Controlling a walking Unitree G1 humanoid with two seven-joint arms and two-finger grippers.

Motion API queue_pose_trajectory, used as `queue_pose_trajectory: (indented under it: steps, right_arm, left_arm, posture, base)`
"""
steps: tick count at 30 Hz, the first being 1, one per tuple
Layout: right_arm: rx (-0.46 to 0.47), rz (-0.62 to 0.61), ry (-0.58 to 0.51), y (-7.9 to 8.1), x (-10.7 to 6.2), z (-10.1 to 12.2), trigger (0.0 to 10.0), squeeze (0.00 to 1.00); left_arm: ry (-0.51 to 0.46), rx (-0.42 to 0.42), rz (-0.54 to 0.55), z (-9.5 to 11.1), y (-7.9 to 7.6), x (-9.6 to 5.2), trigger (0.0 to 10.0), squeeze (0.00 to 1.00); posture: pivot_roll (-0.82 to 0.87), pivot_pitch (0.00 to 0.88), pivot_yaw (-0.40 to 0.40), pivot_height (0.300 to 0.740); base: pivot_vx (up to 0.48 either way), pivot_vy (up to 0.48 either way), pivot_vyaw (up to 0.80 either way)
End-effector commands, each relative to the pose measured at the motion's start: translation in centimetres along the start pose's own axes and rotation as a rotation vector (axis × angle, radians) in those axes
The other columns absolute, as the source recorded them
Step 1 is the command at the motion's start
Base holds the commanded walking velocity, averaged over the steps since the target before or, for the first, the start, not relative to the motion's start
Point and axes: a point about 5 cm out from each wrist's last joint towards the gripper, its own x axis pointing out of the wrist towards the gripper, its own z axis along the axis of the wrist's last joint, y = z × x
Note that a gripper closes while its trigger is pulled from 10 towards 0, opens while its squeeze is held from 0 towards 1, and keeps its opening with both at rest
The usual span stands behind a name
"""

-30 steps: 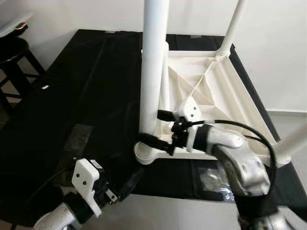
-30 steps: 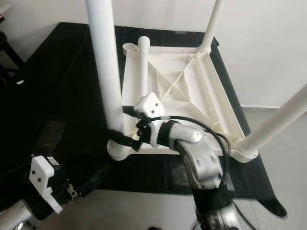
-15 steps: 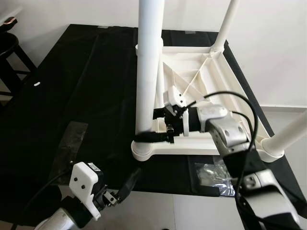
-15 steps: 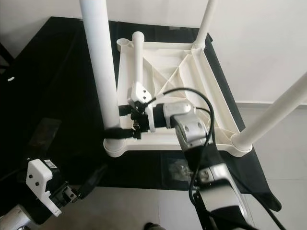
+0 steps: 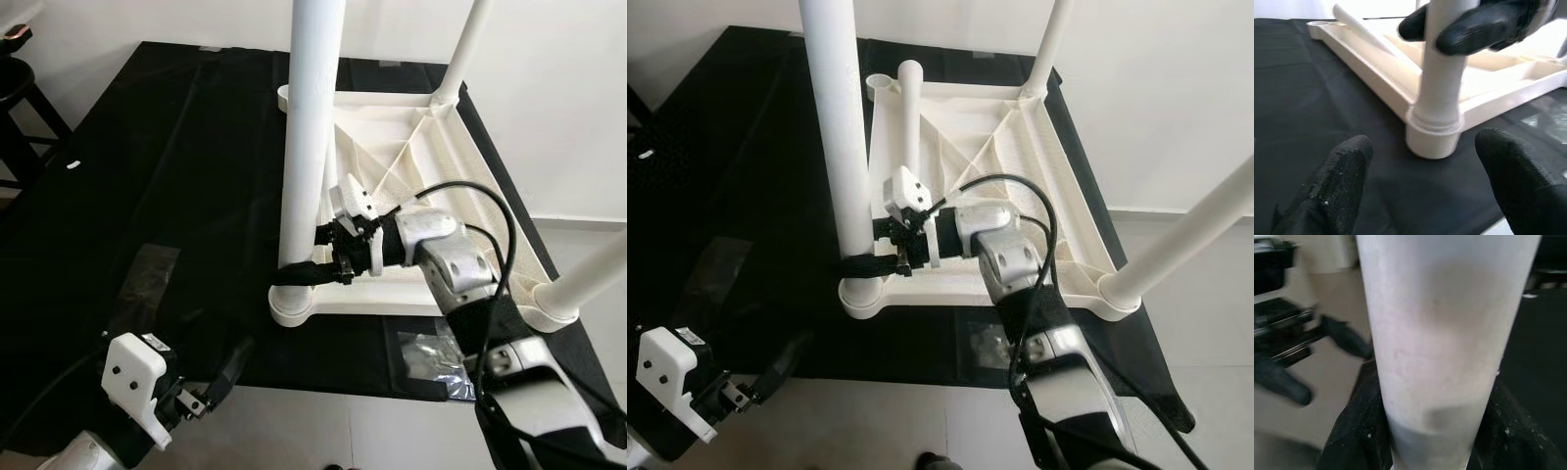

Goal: Building children table

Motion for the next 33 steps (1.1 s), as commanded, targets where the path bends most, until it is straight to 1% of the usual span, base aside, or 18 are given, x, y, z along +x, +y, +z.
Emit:
queue_pose_trajectory:
  steps: [1, 3, 4, 5, 6, 8, 15, 16, 18, 19, 20, 21, 26, 27, 28, 29, 30, 33]
  right_arm:
    - [0.128, -0.284, 0.137, 0.5, -0.6, -3.2, 0.0, 0.00]
    - [0.128, -0.284, 0.137, 0.5, -0.6, -3.2, 0.0, 0.00]
    - [0.202, -0.629, 0.193, 1.9, -0.4, -4.5, 0.0, 0.00]
    - [0.202, -0.629, 0.193, 1.9, -0.4, -4.5, 0.0, 0.00]
    - [0.251, -0.831, 0.240, 4.6, 0.0, -5.2, 0.0, 0.00]
    - [0.285, -0.956, 0.258, 6.3, -0.1, -5.3, 0.0, 0.00]
    - [0.326, -0.986, 0.221, 6.6, 1.2, -5.1, 0.0, 0.00]
    - [0.338, -0.972, 0.219, 6.6, 1.5, -5.0, 10.0, 0.00]
    - [0.351, -0.916, 0.209, 6.7, 1.9, -4.8, 10.0, 0.00]
    - [0.386, -0.878, 0.187, 6.9, 2.3, -4.3, 10.0, 0.55]
    - [0.386, -0.878, 0.187, 6.9, 2.3, -4.3, 10.0, 0.55]
    - [0.413, -0.807, 0.129, 6.9, 2.6, -3.0, 10.0, 1.00]
    - [0.364, -0.717, 0.041, 6.2, 2.5, -1.5, 10.0, 1.00]
    - [0.262, -0.578, -0.033, 4.8, 1.8, -0.3, 10.0, 1.00]
    - [0.222, -0.528, -0.047, 4.4, 1.6, 0.0, 10.0, 0.64]
    - [0.222, -0.528, -0.047, 4.4, 1.6, 0.0, 10.0, 0.64]
    - [0.125, -0.393, -0.037, 4.0, 1.6, 0.3, 10.0, 0.00]
    - [0.010, -0.221, 0.013, 3.6, 1.7, 0.1, 10.0, 0.00]
  left_arm:
    - [0.000, -0.016, -0.016, -0.2, -0.8, 0.1, 10.0, 0.00]
    - [0.000, -0.016, -0.016, -0.2, -0.8, 0.1, 10.0, 0.00]
    - [0.000, -0.027, -0.022, -0.4, -1.2, 0.3, 10.0, 0.00]
    - [0.000, -0.027, -0.022, -0.4, -1.2, 0.3, 10.0, 0.00]
    - [0.002, -0.029, -0.021, -0.7, -1.2, 0.5, 10.0, 0.00]
    - [0.004, -0.029, -0.019, -0.9, -1.0, 0.6, 10.0, 0.00]
    - [0.014, -0.021, -0.052, -1.4, -0.6, 1.1, 10.0, 0.00]
    - [0.015, -0.023, -0.055, -1.5, -0.6, 1.1, 10.0, 0.00]
    - [0.015, -0.024, -0.053, -1.5, -0.5, 1.1, 10.0, 0.00]
    - [0.015, -0.026, -0.049, -1.6, -0.5, 1.1, 10.0, 0.00]
    - [0.015, -0.026, -0.049, -1.6, -0.5, 1.1, 10.0, 0.00]
    - [0.014, -0.028, -0.044, -1.6, -0.5, 1.2, 10.0, 0.00]
    - [0.012, -0.028, -0.044, -1.6, -0.5, 1.3, 10.0, 0.00]
    - [0.011, -0.029, -0.048, -1.6, -0.6, 1.3, 10.0, 0.00]
    - [0.010, -0.029, -0.050, -1.6, -0.6, 1.3, 10.0, 0.00]
    - [0.010, -0.029, -0.050, -1.6, -0.6, 1.3, 10.0, 0.00]
    - [0.007, -0.031, -0.053, -1.5, -0.7, 1.4, 10.0, 0.00]
    - [0.006, -0.030, -0.052, -1.5, -0.8, 1.4, 10.0, 0.00]
  posture:
    - [-0.04, 0.265, -0.121, 0.740]
    - [-0.04, 0.265, -0.121, 0.740]
    - [-0.05, 0.262, -0.121, 0.740]
    - [-0.05, 0.262, -0.121, 0.740]
    - [-0.06, 0.255, -0.087, 0.740]
    - [-0.07, 0.242, -0.081, 0.740]
    - [-0.06, 0.224, -0.064, 0.740]
    - [-0.06, 0.225, -0.061, 0.740]
    - [-0.06, 0.224, -0.059, 0.740]
    - [-0.06, 0.226, -0.053, 0.740]
    - [-0.06, 0.226, -0.053, 0.740]
    - [-0.06, 0.229, -0.050, 0.740]
    - [-0.06, 0.230, -0.050, 0.740]
    - [-0.06, 0.229, -0.051, 0.740]
    - [-0.06, 0.230, -0.050, 0.740]
    - [-0.06, 0.230, -0.050, 0.740]
    - [-0.05, 0.233, -0.051, 0.740]
    - [-0.04, 0.237, -0.054, 0.740]
  base:
    - [0.000, 0.000, 0.00]
    - [0.000, 0.000, 0.00]
    - [0.000, 0.000, 0.00]
    - [0.000, 0.000, 0.00]
    - [0.000, 0.000, 0.00]
    - [0.000, 0.000, 0.00]
    - [0.000, 0.000, 0.00]
    - [0.000, 0.000, 0.00]
    - [0.000, 0.000, 0.00]
    - [0.000, 0.000, 0.00]
    - [0.000, 0.000, 0.00]
    - [0.000, 0.000, 0.00]
    - [0.000, 0.000, 0.00]
    - [0.000, 0.000, 0.00]
    - [0.000, 0.000, 0.00]
    - [0.000, 0.000, 0.00]
    - [0.000, 0.000, 0.00]
    - [0.000, 0.000, 0.00]
